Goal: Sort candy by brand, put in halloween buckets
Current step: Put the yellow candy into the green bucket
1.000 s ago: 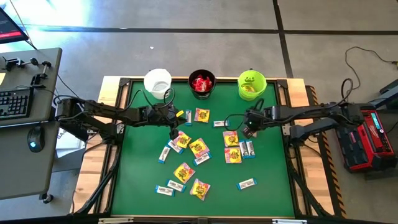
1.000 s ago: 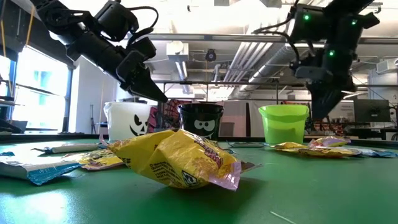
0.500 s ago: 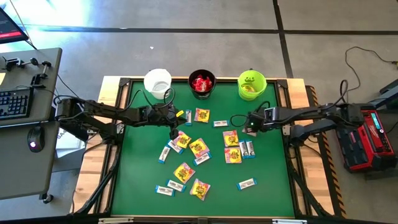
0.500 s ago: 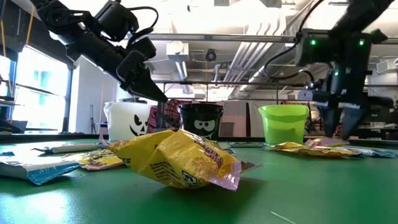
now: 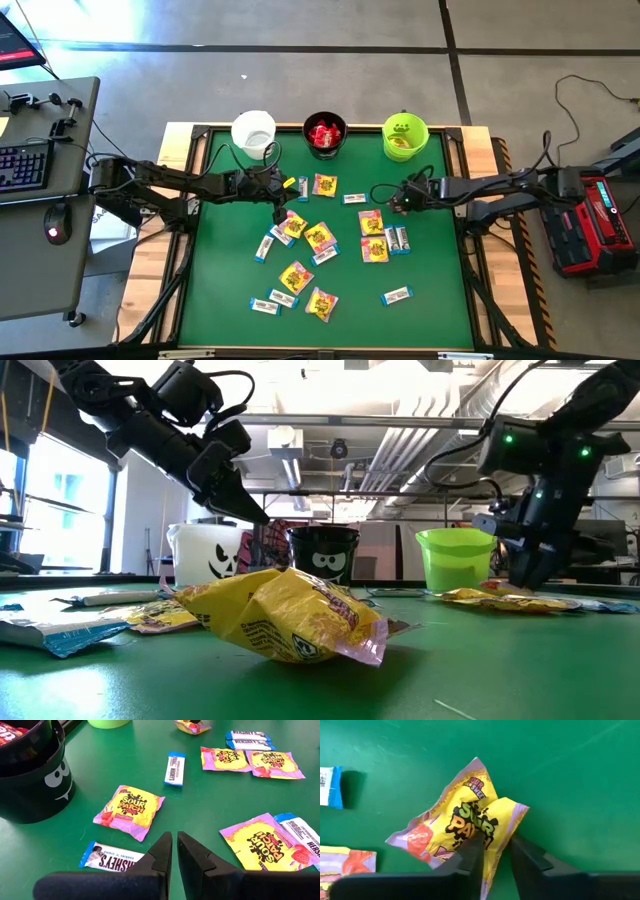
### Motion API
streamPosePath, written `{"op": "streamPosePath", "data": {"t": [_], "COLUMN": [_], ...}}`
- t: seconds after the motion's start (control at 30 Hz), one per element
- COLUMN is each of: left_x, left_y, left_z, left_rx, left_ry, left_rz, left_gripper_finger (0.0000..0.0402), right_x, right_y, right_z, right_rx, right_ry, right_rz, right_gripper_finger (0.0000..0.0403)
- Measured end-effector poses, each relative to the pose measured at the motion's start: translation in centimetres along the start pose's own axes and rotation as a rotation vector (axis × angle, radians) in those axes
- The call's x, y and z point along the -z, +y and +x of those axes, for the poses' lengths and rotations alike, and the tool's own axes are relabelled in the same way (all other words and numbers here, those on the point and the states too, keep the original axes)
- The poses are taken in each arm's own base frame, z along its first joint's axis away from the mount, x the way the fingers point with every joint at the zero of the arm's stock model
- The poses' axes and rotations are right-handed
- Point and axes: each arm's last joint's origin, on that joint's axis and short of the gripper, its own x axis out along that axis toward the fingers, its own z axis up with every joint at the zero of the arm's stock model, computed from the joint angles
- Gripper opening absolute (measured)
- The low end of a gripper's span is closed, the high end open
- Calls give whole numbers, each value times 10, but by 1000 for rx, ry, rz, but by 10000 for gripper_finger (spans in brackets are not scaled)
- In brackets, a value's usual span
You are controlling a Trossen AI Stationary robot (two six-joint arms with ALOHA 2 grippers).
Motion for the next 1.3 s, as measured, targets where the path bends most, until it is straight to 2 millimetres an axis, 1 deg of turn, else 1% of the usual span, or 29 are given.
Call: {"op": "streamPosePath", "data": {"t": [0.1,0.13,0.23,0.37,0.57,0.73,0.87,1.0,1.13,1.2,1.3], "left_x": [0,0,0,0,0,0,0,0,0,0,0], "left_y": [0,0,0,0,0,0,0,0,0,0,0], "left_z": [0,0,0,0,0,0,0,0,0,0,0], "left_rx": [0,0,0,0,-7,-8,-9,-10,-11,-12,-11], "left_ry": [0,0,0,0,0,0,0,0,0,-1,0], "left_rz": [0,0,-1,-1,-1,-1,-1,-1,6,7,8], "left_gripper_finger": [21,21,21,21,21,21,21,21,21,21,21], "right_x": [-2,-3,-8,-14,-28,-44,-62,-87,-117,-131,-150], "right_y": [3,5,12,24,42,54,62,61,53,44,27], "right_z": [-2,-4,-10,-22,-41,-61,-83,-102,-113,-114,-109], "right_rx": [1,0,-17,-26,-52,-42,-2,78,128,159,178], "right_ry": [-20,-32,-52,-124,-224,-308,-388,-438,-471,-473,-452], "right_rz": [-70,-96,-156,-223,-286,-339,-377,-414,-406,-391,-351], "right_gripper_finger": [15,8,9,2,1,0,0,0,0,0,0]}}
